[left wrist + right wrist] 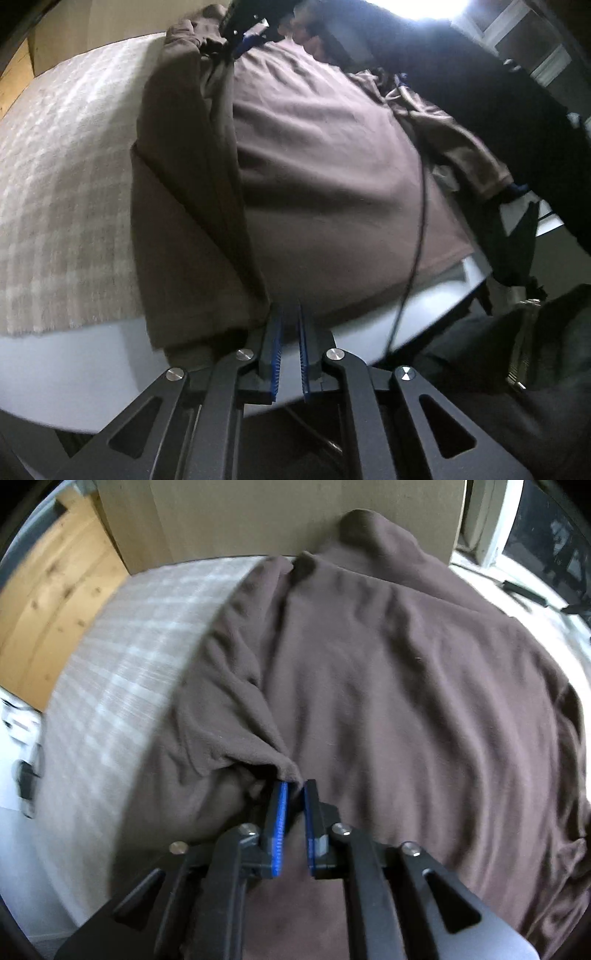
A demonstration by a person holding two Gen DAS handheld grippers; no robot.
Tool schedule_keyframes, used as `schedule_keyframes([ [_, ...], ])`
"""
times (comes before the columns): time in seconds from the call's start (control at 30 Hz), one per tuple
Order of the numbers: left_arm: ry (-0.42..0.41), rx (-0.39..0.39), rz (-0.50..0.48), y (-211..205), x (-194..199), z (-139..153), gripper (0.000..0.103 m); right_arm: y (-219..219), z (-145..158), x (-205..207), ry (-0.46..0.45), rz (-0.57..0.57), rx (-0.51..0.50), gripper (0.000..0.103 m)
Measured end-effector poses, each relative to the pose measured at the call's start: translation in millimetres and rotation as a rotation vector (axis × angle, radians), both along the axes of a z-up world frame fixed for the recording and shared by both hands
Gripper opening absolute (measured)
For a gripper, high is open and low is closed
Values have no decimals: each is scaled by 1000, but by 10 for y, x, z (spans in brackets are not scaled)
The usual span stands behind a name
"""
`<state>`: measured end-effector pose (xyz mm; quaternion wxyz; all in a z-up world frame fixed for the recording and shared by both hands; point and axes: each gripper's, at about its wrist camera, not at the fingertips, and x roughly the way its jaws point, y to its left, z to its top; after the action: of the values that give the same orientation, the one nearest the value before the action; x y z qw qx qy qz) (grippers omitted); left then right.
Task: Fold clothes
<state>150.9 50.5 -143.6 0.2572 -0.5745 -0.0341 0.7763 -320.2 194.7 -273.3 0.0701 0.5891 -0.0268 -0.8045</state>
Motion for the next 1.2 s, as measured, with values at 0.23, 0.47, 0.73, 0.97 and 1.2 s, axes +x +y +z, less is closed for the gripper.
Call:
schedule_keyframes([
  [0.23, 61, -7, 228, -947, 200, 217, 23, -3, 488, 256, 109, 10, -11, 34],
  [0.47, 91, -67, 96, -760, 102, -13, 25, -420, 455, 298, 34, 134, -108, 41],
  [0.73, 113, -87, 41, -601, 5, -144, 25, -495, 155, 251, -87, 97, -180, 41],
  [0.97, 140, -51, 55, -589, 20, -66, 7, -472, 16, 202, -107, 69, -233, 27],
  [1.2, 174, 36, 127, -700, 193, 231, 5, -340, 327, 291, -23, 104, -255, 6],
])
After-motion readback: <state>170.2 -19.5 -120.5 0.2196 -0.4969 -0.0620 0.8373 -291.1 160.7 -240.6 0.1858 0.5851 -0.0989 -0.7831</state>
